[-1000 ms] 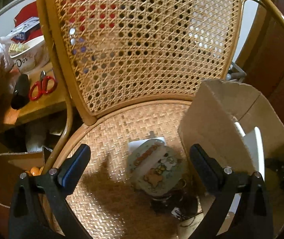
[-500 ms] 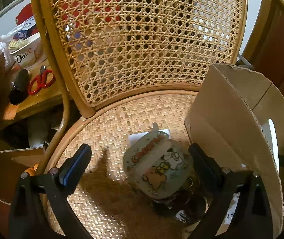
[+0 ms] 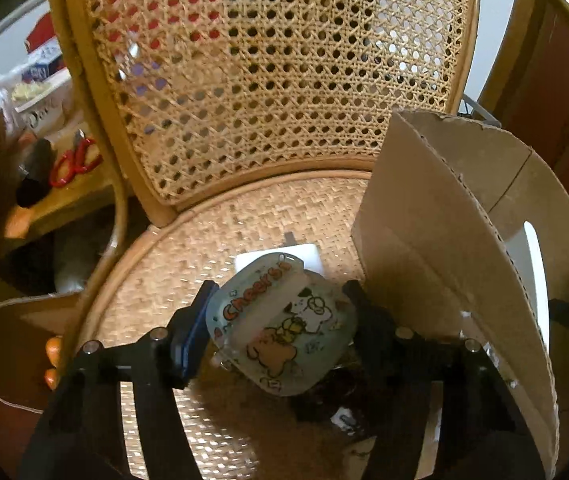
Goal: Organize rigid objects
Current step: 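Carry the Cheers meter into the box and open the left gripper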
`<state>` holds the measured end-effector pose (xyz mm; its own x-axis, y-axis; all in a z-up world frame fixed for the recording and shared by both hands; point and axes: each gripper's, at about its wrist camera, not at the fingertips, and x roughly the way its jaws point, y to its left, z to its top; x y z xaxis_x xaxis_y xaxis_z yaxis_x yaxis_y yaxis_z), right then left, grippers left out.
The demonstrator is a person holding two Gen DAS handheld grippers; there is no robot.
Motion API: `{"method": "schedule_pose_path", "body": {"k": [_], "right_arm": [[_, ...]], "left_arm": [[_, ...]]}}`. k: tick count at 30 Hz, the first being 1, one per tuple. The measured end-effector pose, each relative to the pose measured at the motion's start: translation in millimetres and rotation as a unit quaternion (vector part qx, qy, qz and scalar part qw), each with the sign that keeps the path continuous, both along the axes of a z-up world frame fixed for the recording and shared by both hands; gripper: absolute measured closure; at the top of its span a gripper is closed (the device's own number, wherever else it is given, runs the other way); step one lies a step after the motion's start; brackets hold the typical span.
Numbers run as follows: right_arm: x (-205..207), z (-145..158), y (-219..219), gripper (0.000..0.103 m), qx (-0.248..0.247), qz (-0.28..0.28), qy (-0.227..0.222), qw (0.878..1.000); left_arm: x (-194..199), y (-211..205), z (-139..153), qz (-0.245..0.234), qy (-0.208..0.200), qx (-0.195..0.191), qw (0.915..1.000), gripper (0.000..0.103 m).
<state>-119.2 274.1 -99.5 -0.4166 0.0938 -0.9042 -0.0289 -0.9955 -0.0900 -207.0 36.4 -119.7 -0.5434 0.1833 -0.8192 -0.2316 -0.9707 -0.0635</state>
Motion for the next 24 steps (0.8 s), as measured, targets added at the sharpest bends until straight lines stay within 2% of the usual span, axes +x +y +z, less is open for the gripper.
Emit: {"method": "schedule_pose_path", "body": {"k": [6, 12, 20, 24], "right_arm": [[-0.2, 0.0, 0.0, 0.095, 0.001, 0.0, 0.0, 1.0], [-0.4, -0.3, 0.2, 0.095, 0.002, 0.0, 0.0, 1.0], [-0.1, -0.3, 0.6, 0.095, 0.002, 0.001, 0.0, 1.0], [0.0, -0.2, 0.9, 0.095, 0.001, 0.001, 0.0, 1.0]], "left_arm": [[8.9, -17.7, 25.2, 0.014, 0.028, 0.02, 0.9993, 0.041], [27.6, -27.7, 67.4, 0.021, 0.088, 0.041, 0.9951, 0.041], [77.2, -10.5, 123.7, 0.008, 0.186, 0.072, 0.9799, 0.041], [94.5, 8.9, 136.0, -0.016, 0.207, 0.083, 0.9747, 0.041]]}}
